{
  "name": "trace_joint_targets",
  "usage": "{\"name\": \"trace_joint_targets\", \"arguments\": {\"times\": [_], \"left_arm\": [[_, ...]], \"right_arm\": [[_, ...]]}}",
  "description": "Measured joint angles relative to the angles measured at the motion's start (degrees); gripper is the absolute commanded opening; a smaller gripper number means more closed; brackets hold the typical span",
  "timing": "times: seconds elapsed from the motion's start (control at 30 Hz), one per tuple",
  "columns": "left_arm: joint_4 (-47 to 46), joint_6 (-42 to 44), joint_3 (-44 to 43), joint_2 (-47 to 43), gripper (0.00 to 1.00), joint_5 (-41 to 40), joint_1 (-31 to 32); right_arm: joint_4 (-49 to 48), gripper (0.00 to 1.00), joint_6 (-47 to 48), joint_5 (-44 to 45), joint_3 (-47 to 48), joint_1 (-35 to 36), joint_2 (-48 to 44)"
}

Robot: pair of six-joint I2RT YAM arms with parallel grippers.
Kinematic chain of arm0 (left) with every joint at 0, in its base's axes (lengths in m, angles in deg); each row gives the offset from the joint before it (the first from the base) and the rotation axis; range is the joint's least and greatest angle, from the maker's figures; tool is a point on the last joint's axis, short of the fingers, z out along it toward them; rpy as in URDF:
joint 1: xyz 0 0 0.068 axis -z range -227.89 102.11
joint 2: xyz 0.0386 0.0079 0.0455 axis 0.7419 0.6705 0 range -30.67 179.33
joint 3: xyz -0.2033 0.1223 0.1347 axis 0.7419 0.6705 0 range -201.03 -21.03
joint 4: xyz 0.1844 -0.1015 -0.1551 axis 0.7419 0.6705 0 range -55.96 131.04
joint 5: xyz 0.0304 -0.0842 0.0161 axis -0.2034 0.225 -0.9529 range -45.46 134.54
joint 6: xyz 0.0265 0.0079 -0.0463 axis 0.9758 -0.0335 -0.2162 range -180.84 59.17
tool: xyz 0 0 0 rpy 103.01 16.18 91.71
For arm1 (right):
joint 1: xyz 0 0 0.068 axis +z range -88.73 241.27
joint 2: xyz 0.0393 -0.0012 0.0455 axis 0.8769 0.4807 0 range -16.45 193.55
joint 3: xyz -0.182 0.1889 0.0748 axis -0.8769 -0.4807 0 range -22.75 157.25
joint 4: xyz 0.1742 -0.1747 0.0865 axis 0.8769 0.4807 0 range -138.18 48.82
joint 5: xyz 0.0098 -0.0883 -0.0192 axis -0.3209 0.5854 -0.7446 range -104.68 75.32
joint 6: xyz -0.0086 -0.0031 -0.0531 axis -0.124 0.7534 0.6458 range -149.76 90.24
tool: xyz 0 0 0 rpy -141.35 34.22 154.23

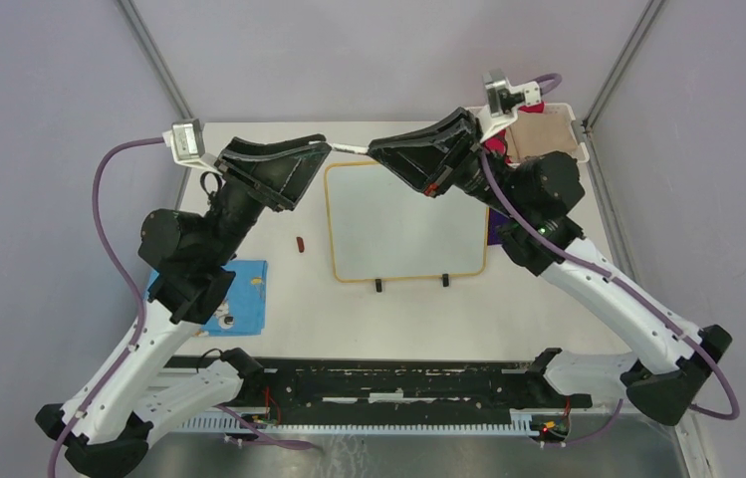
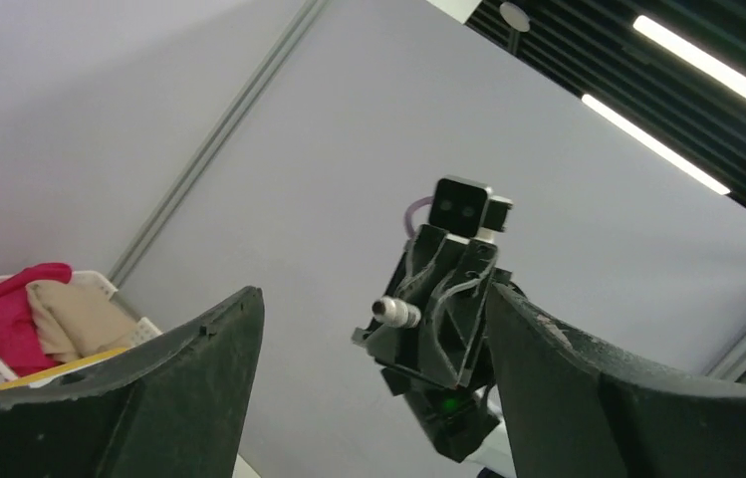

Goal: Write a sentence on the whiteboard
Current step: Adjust the whiteboard marker.

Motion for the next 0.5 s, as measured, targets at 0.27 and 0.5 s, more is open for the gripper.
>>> {"name": "trace_joint_targets", "arguments": {"times": [0.27,0.5], "left_arm": [[14.75,10.27,0.04,-8.81,0.97,-5.66,0.00],[28.15,26.38,1.75,-21.07,0.99,-15.78,0.00]], "right_arm": [[17.94,0.00,18.51,15.10,-1.62,0.04,-12.39],[30.71,0.00,32.74,32.83,-3.15,1.44,-18.34]]}}
